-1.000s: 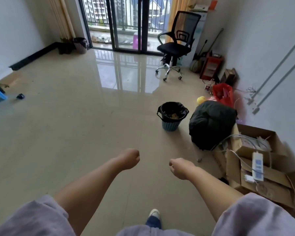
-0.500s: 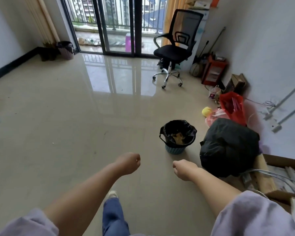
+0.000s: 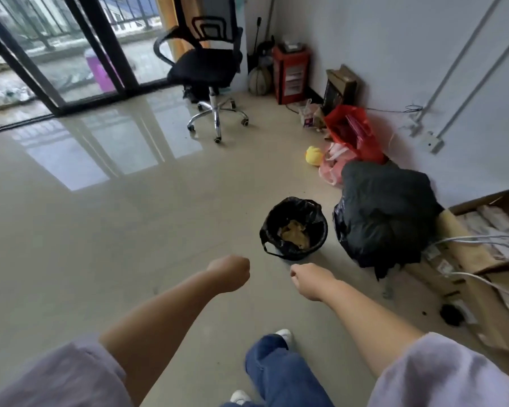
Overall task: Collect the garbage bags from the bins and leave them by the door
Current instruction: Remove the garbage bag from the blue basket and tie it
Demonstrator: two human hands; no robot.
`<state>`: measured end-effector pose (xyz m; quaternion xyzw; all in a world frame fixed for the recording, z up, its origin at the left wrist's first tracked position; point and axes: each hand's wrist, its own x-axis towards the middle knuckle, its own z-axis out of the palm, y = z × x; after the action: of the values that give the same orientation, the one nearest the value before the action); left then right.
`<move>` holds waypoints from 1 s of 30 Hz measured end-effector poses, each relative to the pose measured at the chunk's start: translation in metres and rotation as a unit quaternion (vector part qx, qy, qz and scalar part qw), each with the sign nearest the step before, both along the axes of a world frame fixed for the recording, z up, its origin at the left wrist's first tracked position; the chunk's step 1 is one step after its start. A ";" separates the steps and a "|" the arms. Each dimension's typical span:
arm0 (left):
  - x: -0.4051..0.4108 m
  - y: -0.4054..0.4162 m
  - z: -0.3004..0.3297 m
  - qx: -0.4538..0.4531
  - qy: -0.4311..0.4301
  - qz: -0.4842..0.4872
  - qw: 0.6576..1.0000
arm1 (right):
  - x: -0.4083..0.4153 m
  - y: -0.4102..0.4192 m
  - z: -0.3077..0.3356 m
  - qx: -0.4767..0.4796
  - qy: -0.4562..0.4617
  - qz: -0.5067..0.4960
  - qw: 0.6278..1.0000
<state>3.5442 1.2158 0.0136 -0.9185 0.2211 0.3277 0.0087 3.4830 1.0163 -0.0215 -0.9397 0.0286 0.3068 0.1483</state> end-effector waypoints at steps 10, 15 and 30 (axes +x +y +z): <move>0.156 -0.057 -0.114 -0.048 0.047 -0.018 0.998 | 0.107 -0.072 -0.108 -0.016 0.028 -0.142 0.989; 0.217 -0.078 -0.249 -0.037 0.052 -0.070 0.996 | 0.146 -0.074 -0.241 -0.005 0.024 -0.240 0.970; 0.345 -0.138 -0.535 -0.255 -0.096 0.044 0.961 | 0.239 -0.134 -0.500 -0.073 -0.270 -0.558 0.781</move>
<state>3.8889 1.0775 -0.5215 -0.9264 0.2544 0.1708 -0.2189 3.7222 0.8819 -0.5213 -0.8118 0.5290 -0.0993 0.2264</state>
